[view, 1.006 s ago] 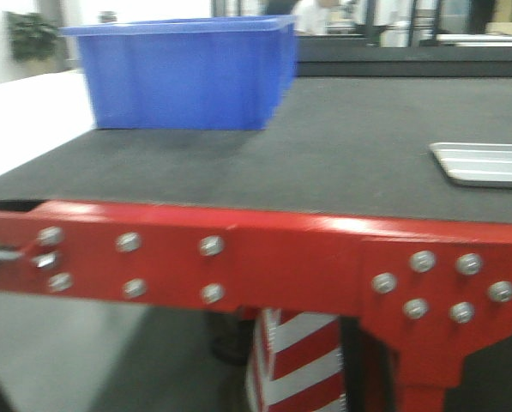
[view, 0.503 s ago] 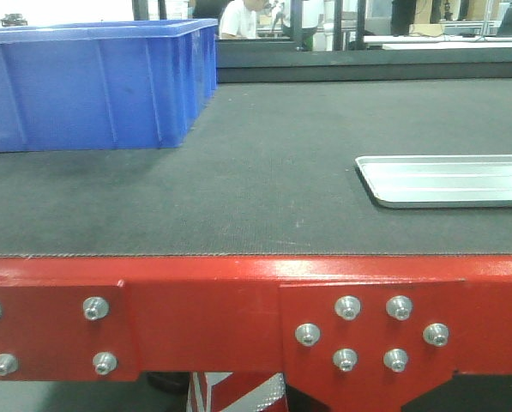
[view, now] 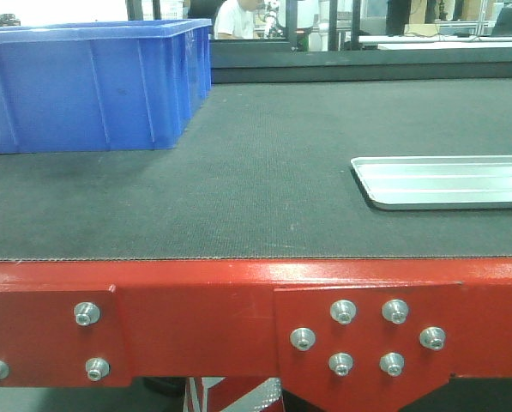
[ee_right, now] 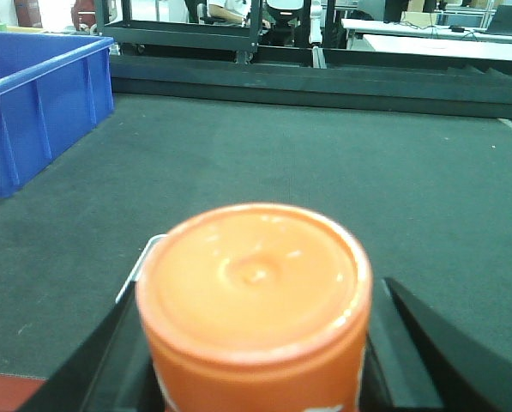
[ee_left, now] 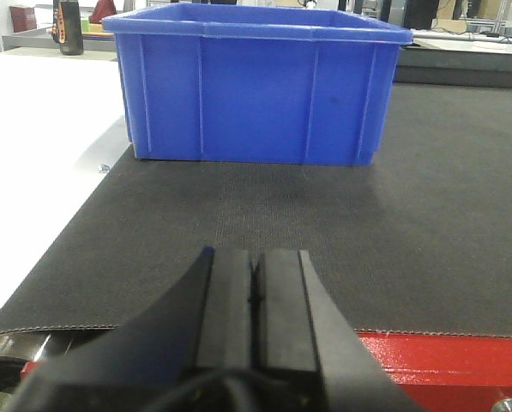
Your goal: Grab orange capacitor from left shelf to right conveyor
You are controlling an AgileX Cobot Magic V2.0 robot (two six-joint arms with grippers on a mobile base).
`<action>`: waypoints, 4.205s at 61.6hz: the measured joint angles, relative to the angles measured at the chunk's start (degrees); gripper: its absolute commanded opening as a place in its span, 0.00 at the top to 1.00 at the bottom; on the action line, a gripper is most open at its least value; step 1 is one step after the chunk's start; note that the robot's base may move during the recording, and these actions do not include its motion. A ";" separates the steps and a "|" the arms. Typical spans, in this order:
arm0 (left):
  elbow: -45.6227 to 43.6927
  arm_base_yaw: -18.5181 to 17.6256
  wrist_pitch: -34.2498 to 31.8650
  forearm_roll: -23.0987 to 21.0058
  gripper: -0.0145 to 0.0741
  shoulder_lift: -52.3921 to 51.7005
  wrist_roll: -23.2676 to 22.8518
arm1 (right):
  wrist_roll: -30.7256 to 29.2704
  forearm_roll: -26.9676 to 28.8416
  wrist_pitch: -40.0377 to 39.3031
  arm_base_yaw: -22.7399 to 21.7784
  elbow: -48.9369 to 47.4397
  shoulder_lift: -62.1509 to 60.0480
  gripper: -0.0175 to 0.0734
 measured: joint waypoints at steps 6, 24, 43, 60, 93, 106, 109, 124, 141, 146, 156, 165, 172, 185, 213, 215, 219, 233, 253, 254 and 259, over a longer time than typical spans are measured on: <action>0.00 0.00 0.00 0.00 0.98 0.00 0.00 | 0.00 0.00 0.00 0.00 0.00 0.00 0.75; 0.00 0.00 0.00 0.00 0.98 0.00 0.00 | 0.00 0.00 0.00 0.00 0.00 0.00 0.75; 0.00 0.00 0.00 0.00 0.98 0.00 0.00 | 0.00 0.00 -1.91 0.00 0.00 1.93 0.75; 0.00 0.00 0.00 0.00 0.98 0.00 0.00 | 0.00 0.00 -15.45 0.00 -3.53 22.04 0.75; 0.00 0.00 0.00 0.00 0.98 0.00 0.00 | 0.00 -0.02 -55.65 0.00 -8.20 72.86 0.75; 0.00 0.00 0.00 0.00 0.98 0.00 0.00 | 0.00 -0.12 -67.43 0.00 -8.20 84.85 0.75; 0.00 0.00 0.00 0.00 0.98 0.00 0.00 | 0.00 -0.12 -69.81 0.00 -8.23 86.95 0.75; 0.00 0.00 0.00 0.00 0.98 0.00 0.00 | 0.00 -0.12 -80.16 0.00 -8.68 95.50 0.75; 0.00 0.00 0.00 0.00 0.98 0.00 0.00 | 0.00 -0.12 -84.26 0.00 -8.78 101.58 0.75; 0.00 0.00 0.00 0.00 0.98 0.00 0.00 | 0.00 -0.12 -85.09 0.00 -8.78 102.66 0.75; 0.00 0.00 0.00 0.00 0.98 0.00 0.00 | 0.00 -0.12 -86.08 0.00 -8.90 103.14 0.74; 0.00 0.00 0.00 0.00 0.98 0.00 0.00 | 0.00 -0.12 -86.12 0.00 -8.90 103.16 0.55; 0.00 0.00 0.00 0.00 0.98 0.00 0.00 | 0.00 -0.12 -86.12 0.00 -8.90 103.16 0.24; 0.00 0.00 0.00 0.00 0.98 0.00 0.00 | 0.00 -0.12 -82.15 0.00 -8.90 101.37 0.12; 0.00 0.00 0.00 0.00 0.98 0.00 0.00 | 1.21 -0.12 -58.37 0.41 -8.67 78.50 0.18; 0.00 0.00 0.00 0.00 0.98 0.00 0.00 | 1.21 -0.12 -55.95 0.67 -8.58 75.96 0.22; 0.00 0.00 0.00 0.00 0.98 0.00 0.00 | 1.21 -0.12 -51.58 1.19 -8.58 71.36 0.33; 0.00 0.00 0.00 0.00 0.98 0.00 0.00 | 1.35 -0.12 -35.17 3.18 -8.41 56.00 0.74; 0.00 0.00 0.00 0.00 0.98 0.00 0.00 | 1.35 -0.12 -26.31 3.16 -8.27 43.81 0.75; 0.00 0.00 0.00 0.00 0.98 0.00 0.00 | 1.35 -0.12 -26.31 3.16 -8.27 43.63 0.75; 0.00 0.00 0.00 0.00 0.98 0.00 0.00 | 1.35 -0.12 -26.17 3.16 -8.27 43.46 0.75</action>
